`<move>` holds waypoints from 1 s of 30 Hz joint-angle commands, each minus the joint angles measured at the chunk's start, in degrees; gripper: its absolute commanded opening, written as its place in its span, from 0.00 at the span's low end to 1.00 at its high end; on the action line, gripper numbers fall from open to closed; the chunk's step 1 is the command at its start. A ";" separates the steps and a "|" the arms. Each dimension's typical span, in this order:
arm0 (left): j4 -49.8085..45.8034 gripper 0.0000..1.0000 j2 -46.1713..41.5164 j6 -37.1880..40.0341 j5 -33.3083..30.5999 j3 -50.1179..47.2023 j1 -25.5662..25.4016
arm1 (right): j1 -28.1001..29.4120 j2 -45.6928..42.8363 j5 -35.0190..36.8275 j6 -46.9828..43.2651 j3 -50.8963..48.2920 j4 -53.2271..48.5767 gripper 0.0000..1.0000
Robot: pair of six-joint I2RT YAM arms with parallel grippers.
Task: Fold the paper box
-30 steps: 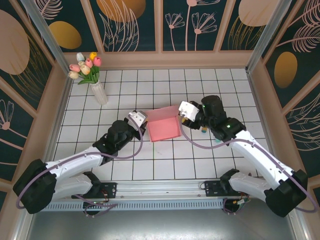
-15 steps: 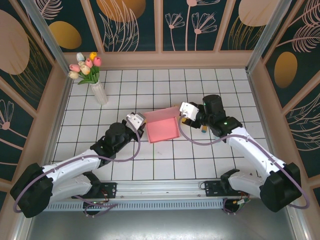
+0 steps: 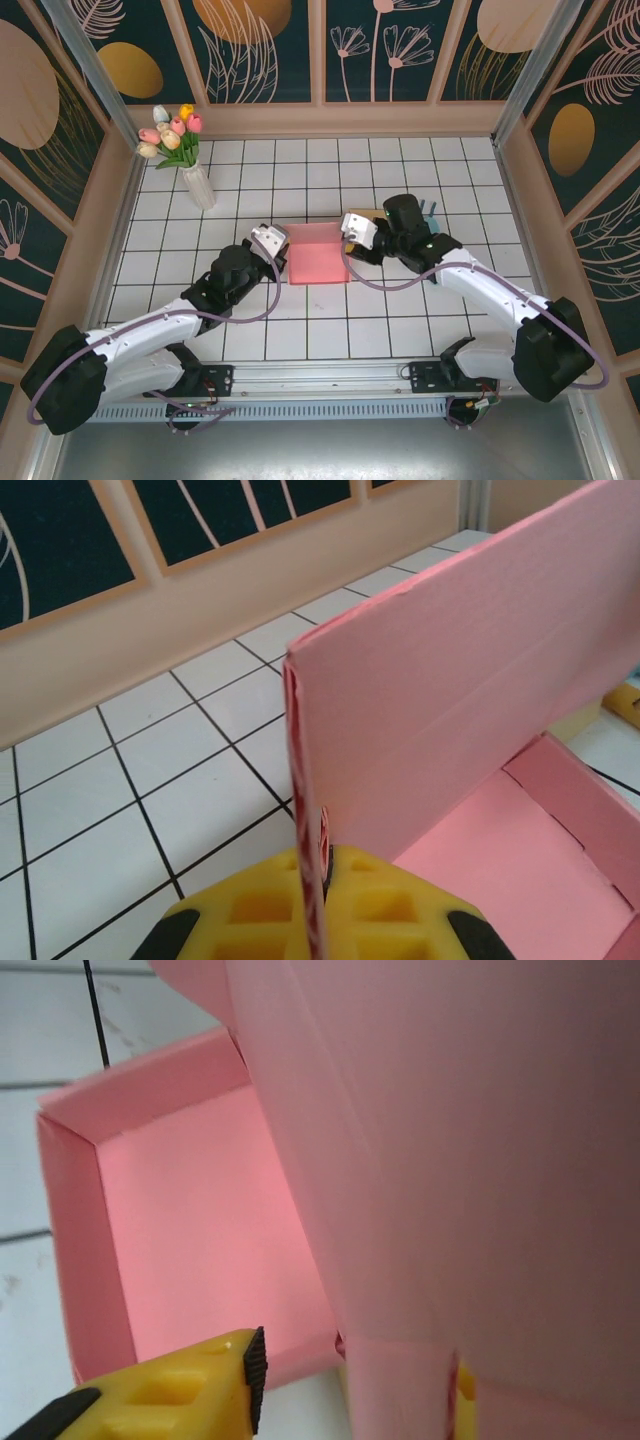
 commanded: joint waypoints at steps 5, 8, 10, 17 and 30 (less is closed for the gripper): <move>6.48 0.00 4.47 -4.12 -4.09 -0.11 -0.09 | 4.95 -0.33 7.64 27.07 -7.10 18.05 0.39; 9.73 0.00 6.32 -7.34 -5.84 -1.00 -0.12 | 5.04 1.51 12.87 38.22 -8.76 21.80 0.39; 12.99 0.00 7.05 -9.58 -6.47 -2.00 -0.10 | 5.20 2.89 15.07 43.64 -9.39 23.79 0.39; 19.98 0.00 8.60 -17.51 -10.25 -4.05 -0.17 | 5.49 4.18 21.54 62.22 -7.85 26.45 0.39; 19.22 0.00 17.56 -16.06 -14.69 3.01 -1.57 | 11.38 10.39 26.16 66.20 -2.40 25.38 0.40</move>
